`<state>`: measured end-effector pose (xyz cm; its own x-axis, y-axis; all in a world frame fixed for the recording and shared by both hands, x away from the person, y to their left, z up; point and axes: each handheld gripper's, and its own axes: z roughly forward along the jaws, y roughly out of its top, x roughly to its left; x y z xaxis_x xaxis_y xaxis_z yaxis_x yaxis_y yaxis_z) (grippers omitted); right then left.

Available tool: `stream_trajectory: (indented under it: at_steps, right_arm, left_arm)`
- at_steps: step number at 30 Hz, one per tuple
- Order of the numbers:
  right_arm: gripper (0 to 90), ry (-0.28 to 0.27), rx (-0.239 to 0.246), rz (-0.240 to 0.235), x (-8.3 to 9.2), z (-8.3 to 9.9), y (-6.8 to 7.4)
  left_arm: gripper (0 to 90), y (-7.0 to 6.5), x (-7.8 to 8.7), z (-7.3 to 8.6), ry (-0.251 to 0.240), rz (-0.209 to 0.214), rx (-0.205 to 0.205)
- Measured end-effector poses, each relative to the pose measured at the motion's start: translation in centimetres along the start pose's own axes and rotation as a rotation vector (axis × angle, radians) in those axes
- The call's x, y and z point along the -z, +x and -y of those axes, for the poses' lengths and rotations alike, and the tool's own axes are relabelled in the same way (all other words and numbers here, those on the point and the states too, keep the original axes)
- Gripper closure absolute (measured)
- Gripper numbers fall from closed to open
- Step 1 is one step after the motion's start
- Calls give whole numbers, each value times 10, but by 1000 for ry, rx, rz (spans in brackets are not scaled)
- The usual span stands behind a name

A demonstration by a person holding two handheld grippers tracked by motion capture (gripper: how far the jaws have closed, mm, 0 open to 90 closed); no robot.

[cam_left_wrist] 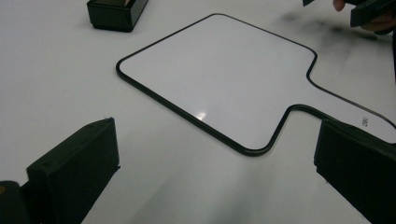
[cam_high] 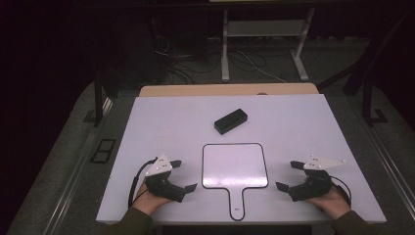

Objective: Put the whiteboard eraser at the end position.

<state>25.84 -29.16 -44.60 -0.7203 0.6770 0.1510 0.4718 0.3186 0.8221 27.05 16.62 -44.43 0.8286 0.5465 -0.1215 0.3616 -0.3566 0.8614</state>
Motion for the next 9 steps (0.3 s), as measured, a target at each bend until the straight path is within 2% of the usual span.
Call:
stream_trajectory:
  at_steps: [9]
  right_arm:
    - [0,2,0,1,0,0,0]
  left_arm:
    - [0,1,0,1,4,5,16]
